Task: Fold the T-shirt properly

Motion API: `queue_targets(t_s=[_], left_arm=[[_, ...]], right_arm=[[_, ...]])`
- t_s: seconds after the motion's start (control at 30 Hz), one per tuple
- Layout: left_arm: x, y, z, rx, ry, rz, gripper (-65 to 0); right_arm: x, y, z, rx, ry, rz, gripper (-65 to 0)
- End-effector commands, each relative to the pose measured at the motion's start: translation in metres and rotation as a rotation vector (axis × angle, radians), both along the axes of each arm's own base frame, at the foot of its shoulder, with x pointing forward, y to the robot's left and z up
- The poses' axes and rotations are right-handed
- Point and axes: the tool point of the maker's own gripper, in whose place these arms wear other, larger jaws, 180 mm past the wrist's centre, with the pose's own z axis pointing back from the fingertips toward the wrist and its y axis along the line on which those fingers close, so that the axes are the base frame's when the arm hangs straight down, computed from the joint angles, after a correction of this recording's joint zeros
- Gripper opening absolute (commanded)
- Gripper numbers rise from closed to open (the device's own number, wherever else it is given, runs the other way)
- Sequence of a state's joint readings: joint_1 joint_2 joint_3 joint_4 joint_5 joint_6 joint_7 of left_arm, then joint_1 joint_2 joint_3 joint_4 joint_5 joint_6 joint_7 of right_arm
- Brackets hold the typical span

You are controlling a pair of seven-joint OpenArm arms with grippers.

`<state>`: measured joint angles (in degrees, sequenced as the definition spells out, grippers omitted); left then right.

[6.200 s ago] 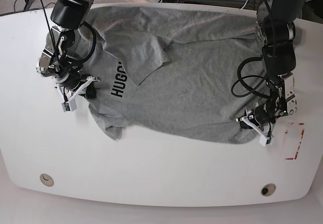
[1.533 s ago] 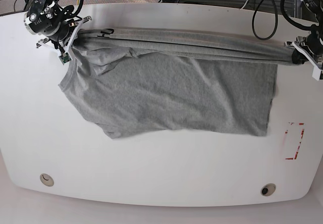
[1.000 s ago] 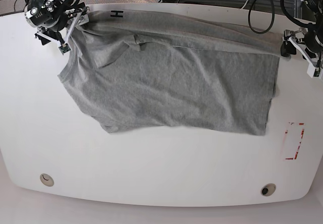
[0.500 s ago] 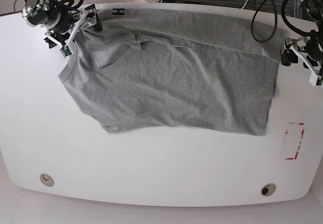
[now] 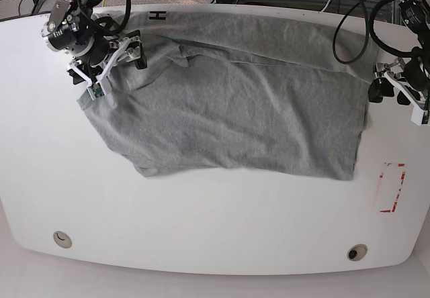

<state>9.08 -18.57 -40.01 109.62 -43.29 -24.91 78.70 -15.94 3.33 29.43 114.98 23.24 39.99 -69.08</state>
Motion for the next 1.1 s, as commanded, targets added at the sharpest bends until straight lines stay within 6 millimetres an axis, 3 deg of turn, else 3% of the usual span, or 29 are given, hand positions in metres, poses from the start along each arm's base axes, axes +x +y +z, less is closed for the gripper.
queue_targets(t_s=[0.0,0.33,0.57,0.67,1.07], left_arm=[[0.007,0.007,0.012,0.04,-0.037,0.004,-17.9],[0.016,-0.005,0.007,0.069,-0.016,-0.046,-17.9],[0.017,-0.006,0.007,0.073,-0.015,-0.051,-17.9],[0.017,-0.005,0.008,0.073,-0.015,-0.05,-17.9],[0.017,-0.005,0.007,0.071,-0.015,-0.049,-17.9]], right_arm=[[0.021,0.005,0.011,-0.021,-0.063,-0.007,-3.0],[0.043,0.016,0.002,-0.127,-0.066,0.044,-3.2],[0.037,0.019,-0.025,-0.083,-0.008,0.042,-4.9],[0.034,0.02,-0.03,-0.076,0.007,0.041,-11.9],[0.035,0.029,-0.03,-0.053,0.004,0.036,-49.9]])
